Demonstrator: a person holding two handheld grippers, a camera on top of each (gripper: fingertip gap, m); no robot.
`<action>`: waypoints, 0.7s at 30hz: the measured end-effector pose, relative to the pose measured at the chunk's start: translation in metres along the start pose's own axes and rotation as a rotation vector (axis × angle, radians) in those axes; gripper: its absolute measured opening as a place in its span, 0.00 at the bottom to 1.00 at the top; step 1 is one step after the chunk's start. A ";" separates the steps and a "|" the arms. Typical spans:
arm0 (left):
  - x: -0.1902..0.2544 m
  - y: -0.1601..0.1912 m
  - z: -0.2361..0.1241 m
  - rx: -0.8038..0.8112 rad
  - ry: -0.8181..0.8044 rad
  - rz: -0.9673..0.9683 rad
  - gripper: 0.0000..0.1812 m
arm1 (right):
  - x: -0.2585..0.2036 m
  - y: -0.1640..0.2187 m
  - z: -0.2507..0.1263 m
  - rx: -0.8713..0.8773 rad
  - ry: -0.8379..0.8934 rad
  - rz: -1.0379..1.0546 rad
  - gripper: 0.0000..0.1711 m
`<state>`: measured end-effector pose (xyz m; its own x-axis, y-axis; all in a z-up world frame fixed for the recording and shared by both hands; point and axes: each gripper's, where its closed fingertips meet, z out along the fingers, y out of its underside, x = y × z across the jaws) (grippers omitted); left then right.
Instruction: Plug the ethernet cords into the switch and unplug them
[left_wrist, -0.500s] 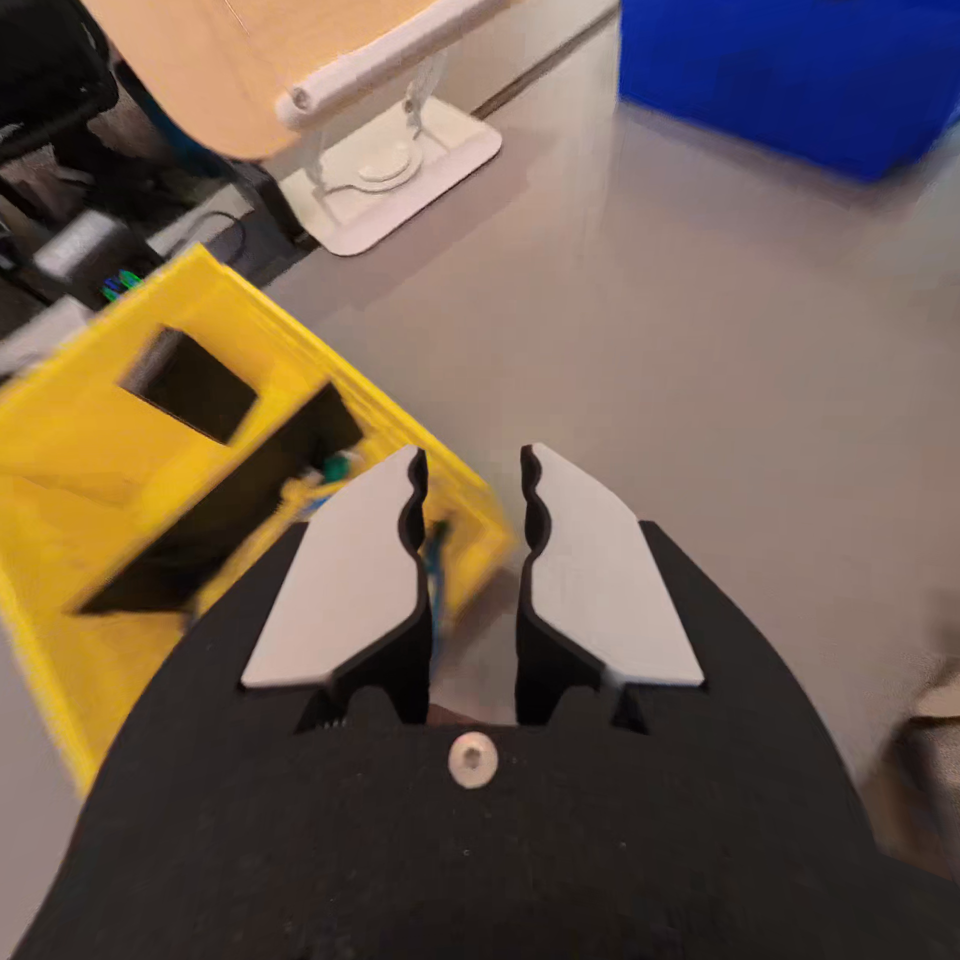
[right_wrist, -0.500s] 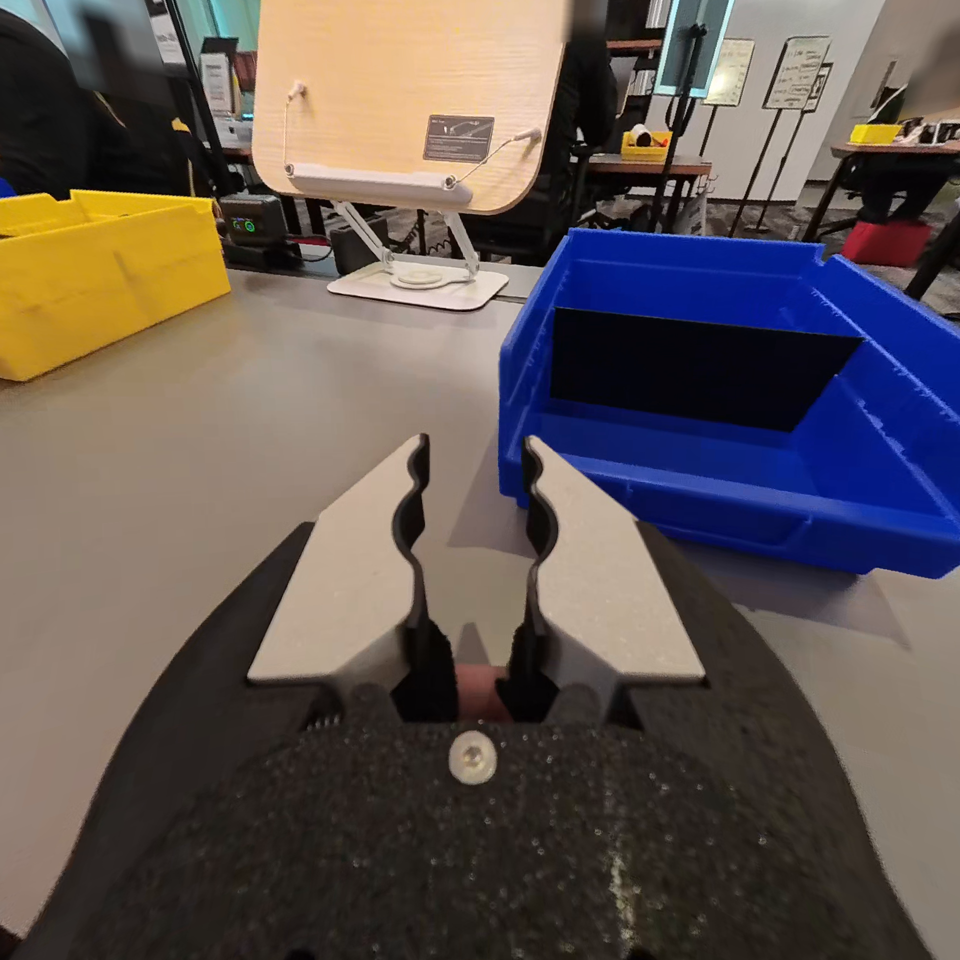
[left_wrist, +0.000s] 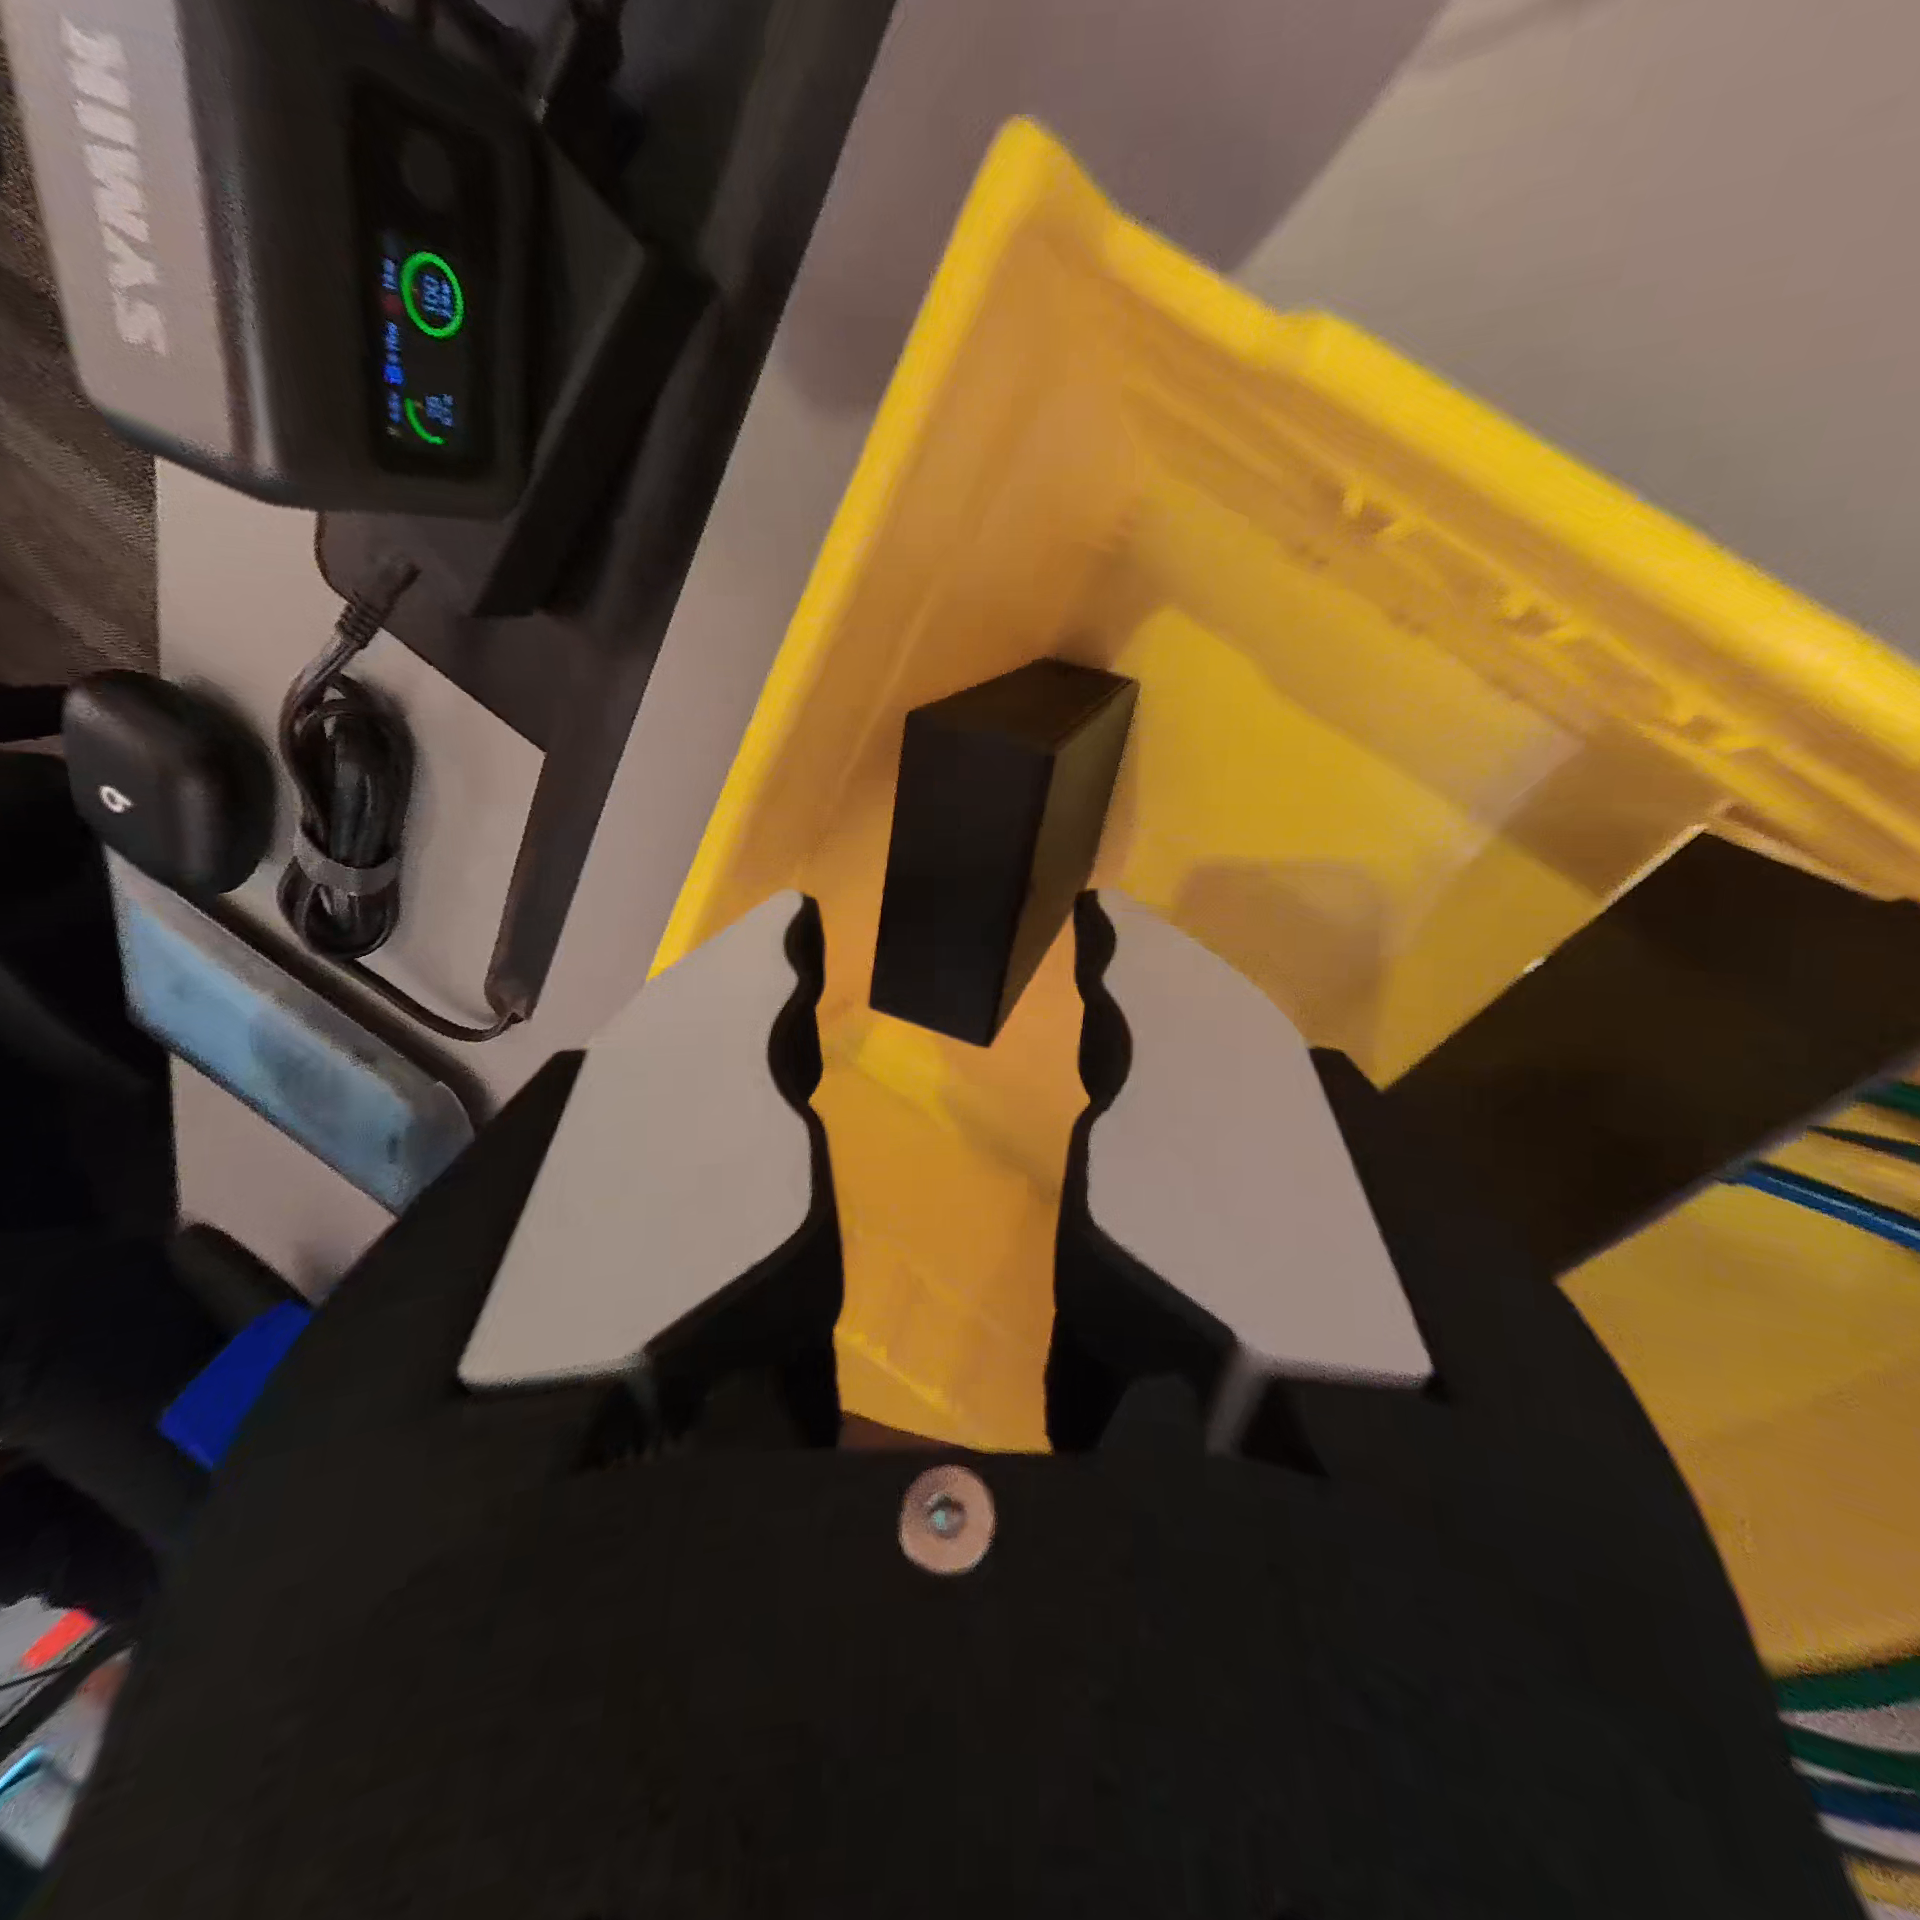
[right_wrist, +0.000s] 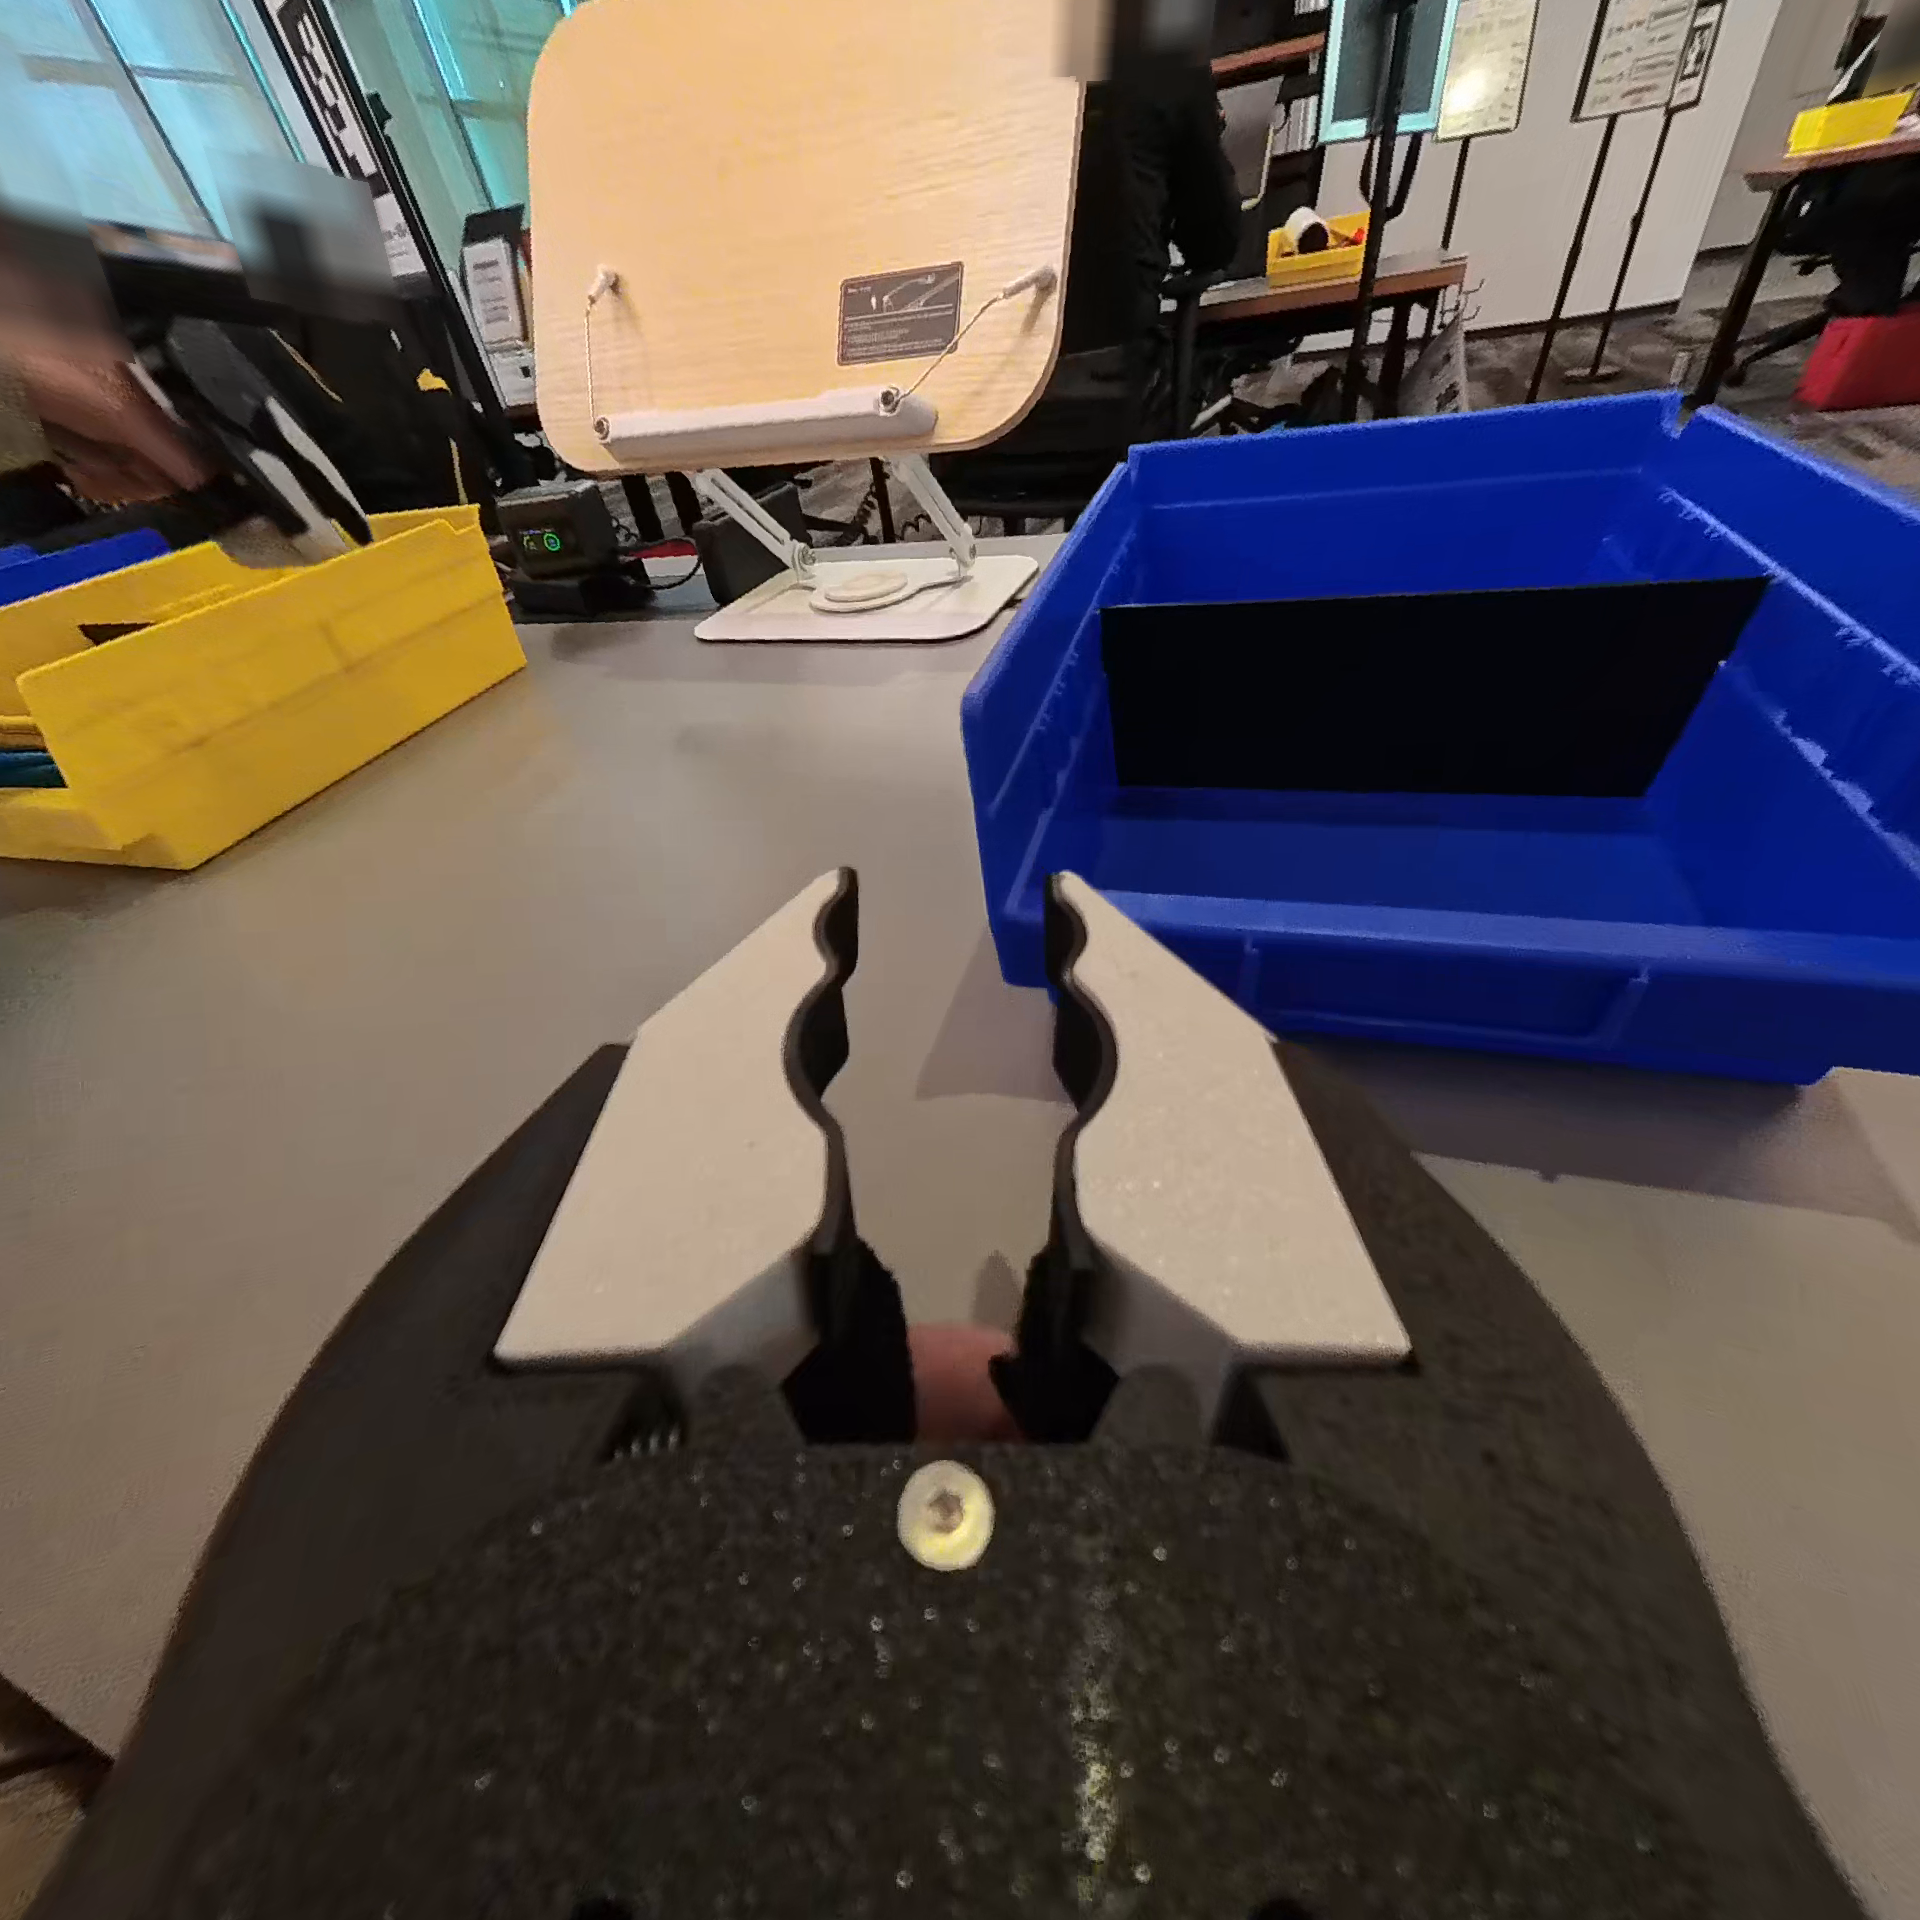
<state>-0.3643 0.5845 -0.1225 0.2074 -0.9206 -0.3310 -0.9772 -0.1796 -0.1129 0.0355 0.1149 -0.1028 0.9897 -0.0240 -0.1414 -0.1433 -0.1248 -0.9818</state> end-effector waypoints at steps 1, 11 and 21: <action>0.000 0.002 0.005 -0.014 -0.004 0.017 0.20 | 0.000 0.002 0.000 -0.007 -0.003 0.002 0.21; 0.011 -0.027 -0.087 0.424 0.428 -0.726 0.16 | -0.091 0.017 0.002 -0.195 -0.468 -0.065 0.12; 0.169 -0.088 -0.175 0.719 1.138 -0.971 0.15 | -0.171 -0.007 0.088 -0.155 -0.583 -0.364 0.43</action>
<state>-0.2511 0.3841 -0.0044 0.2348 -0.3925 0.8893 -0.2256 -0.9119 -0.3429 -0.1321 0.2076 -0.0826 0.8108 0.5759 0.1049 0.2410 -0.1651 -0.9564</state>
